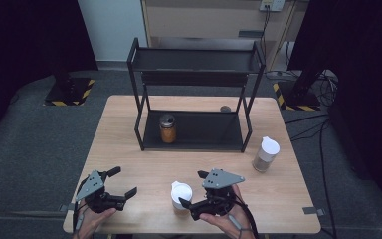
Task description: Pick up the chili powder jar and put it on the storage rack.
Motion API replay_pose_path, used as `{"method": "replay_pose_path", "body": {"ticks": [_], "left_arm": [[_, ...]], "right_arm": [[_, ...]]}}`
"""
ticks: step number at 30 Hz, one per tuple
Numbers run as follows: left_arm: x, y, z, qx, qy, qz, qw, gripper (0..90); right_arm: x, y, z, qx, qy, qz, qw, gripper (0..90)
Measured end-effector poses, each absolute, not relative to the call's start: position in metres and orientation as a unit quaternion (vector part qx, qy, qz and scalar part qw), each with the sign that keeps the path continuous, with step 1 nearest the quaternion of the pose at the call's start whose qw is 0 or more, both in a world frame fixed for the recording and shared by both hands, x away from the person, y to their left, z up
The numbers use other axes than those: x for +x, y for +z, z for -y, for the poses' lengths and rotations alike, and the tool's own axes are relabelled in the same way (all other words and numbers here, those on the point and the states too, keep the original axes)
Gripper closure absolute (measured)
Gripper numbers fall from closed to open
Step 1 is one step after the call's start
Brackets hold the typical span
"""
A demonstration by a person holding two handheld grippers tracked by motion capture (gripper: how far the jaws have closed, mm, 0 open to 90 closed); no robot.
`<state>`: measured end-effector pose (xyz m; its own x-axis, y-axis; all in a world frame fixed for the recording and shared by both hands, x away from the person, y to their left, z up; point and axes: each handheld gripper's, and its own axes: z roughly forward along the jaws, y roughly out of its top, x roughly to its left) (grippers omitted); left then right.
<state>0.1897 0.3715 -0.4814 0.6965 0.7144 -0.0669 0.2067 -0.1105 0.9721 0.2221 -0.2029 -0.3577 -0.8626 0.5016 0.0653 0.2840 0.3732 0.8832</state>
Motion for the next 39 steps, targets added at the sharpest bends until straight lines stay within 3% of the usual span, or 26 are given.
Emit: {"method": "replay_pose_path", "body": {"ticks": [20, 30, 39], "left_arm": [[0.189, -0.481, -0.372, 0.713, 0.219, -0.320, 0.584, 0.9], [0.189, -0.481, -0.372, 0.713, 0.220, -0.320, 0.584, 1.0], [0.189, -0.481, -0.372, 0.714, 0.219, -0.320, 0.584, 1.1]], "right_arm": [[0.228, -0.386, 0.172, 0.236, 0.477, -0.840, 0.101, 14.9], [0.221, -0.399, 0.166, 0.232, 0.474, -0.841, 0.118, 29.8], [0.215, -0.402, 0.166, 0.233, 0.479, -0.836, 0.132, 30.6]]}}
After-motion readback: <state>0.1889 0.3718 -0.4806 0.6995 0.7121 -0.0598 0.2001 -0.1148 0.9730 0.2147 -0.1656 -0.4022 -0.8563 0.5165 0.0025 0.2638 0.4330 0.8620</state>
